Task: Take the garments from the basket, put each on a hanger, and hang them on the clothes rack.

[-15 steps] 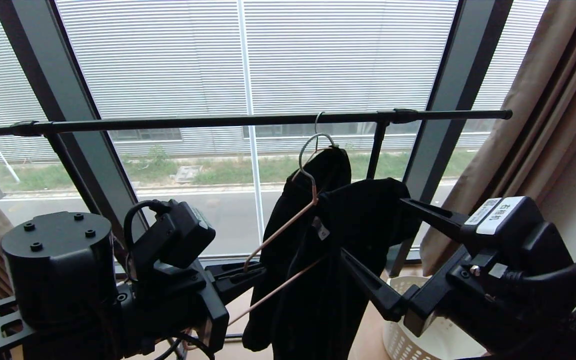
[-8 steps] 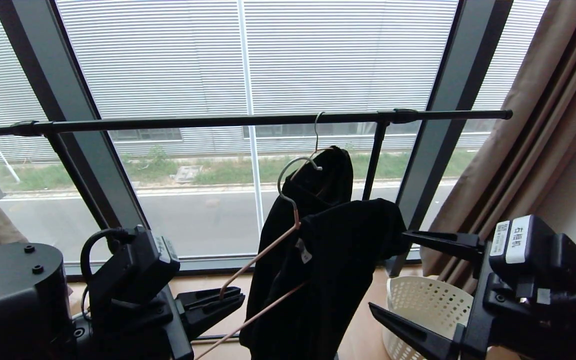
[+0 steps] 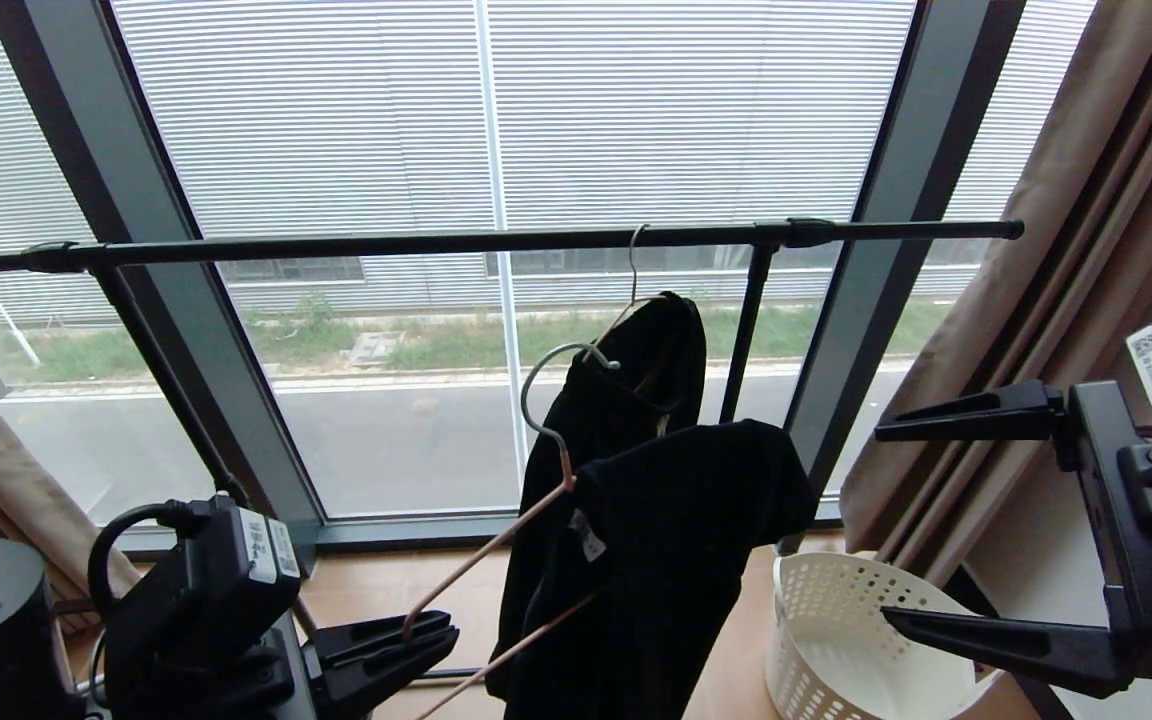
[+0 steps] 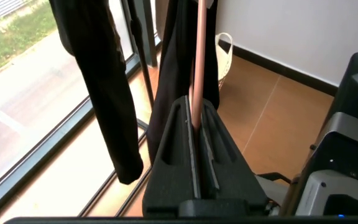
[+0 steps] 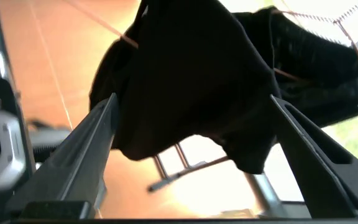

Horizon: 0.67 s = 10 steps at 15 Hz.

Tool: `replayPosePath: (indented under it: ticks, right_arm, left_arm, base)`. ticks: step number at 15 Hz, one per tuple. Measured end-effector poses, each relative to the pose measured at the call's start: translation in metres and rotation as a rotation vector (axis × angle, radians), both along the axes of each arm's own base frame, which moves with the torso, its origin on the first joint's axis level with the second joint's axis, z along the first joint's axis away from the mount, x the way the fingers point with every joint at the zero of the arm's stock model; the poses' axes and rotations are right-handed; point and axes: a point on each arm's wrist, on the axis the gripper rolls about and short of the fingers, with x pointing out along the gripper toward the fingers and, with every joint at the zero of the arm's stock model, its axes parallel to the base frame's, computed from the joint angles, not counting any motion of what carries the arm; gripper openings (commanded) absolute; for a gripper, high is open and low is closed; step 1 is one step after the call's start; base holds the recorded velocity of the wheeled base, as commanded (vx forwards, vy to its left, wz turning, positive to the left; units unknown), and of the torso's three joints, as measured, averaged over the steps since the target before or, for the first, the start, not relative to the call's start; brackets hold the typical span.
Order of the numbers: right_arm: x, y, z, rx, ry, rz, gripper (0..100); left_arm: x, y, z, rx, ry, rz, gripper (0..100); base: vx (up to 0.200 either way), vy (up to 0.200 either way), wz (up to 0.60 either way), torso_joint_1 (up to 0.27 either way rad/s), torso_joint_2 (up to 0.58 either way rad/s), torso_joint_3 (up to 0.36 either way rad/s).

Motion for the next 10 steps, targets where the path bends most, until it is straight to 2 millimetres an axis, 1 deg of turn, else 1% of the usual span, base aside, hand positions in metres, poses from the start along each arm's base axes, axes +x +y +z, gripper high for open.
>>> replayPosePath:
  ticks: [1, 5, 10]
  right_arm:
    - [0.002, 0.001, 0.003, -0.021, 0.003, 0.016, 100]
    - [0.016, 0.007, 0.004, -0.111, 0.041, 0.075, 100]
    - [0.044, 0.024, 0.010, -0.121, 0.129, 0.190, 100]
  left_arm:
    - [-0.002, 0.001, -0.001, 0.001, 0.002, -0.003, 0]
    - [-0.006, 0.000, -0.002, -0.003, 0.008, -0.038, 0]
    - [-0.010, -0.001, -0.005, -0.003, 0.022, -0.092, 0]
  base:
    - [0.000, 0.000, 0.00, 0.000, 0.00, 0.000]
    - [0.000, 0.000, 0.00, 0.000, 0.00, 0.000]
    - [0.000, 0.000, 0.00, 0.000, 0.00, 0.000]
